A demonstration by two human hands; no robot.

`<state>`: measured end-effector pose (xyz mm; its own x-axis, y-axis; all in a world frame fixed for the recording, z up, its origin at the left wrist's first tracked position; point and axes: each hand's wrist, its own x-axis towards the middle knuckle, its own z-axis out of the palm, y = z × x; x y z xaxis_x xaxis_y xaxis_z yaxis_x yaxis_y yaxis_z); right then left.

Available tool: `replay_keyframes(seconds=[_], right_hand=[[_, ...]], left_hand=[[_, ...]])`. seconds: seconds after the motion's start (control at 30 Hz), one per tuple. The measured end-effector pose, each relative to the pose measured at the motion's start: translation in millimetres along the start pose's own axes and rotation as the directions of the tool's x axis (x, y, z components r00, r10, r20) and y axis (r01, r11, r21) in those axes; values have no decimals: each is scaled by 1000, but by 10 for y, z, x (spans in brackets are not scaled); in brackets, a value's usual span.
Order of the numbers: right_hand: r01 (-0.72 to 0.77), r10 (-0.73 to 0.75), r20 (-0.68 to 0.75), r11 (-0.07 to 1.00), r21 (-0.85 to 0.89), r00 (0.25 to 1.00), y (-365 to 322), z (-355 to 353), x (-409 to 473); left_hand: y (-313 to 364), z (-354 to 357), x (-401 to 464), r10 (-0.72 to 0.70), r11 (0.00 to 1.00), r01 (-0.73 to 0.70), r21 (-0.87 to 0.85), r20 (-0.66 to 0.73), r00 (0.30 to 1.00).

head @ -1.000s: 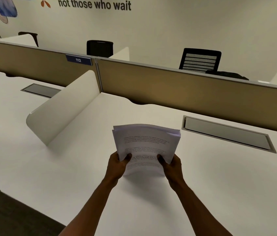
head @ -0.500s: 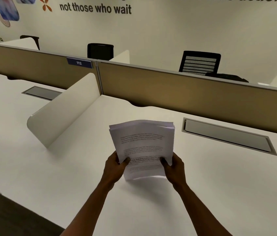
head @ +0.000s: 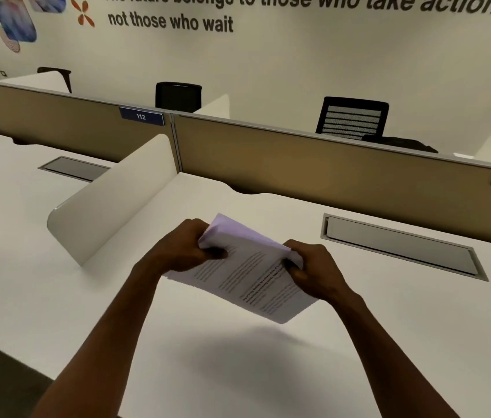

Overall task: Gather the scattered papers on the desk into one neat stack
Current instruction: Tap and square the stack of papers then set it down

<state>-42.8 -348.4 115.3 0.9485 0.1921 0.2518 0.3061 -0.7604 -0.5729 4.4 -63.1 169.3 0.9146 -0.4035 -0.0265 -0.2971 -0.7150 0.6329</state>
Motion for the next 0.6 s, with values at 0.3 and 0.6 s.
replay_keyframes(seconds=[0.3, 0.6], right_hand=[[-377, 304, 230, 633, 677, 924, 731, -137, -377], [-324, 443, 88, 491, 808, 892, 734, 472, -536]], left_hand=[[-597, 435, -317, -117, 795, 46, -606, -78, 990], [-871, 845, -236, -178, 595, 36, -803, -88, 980]])
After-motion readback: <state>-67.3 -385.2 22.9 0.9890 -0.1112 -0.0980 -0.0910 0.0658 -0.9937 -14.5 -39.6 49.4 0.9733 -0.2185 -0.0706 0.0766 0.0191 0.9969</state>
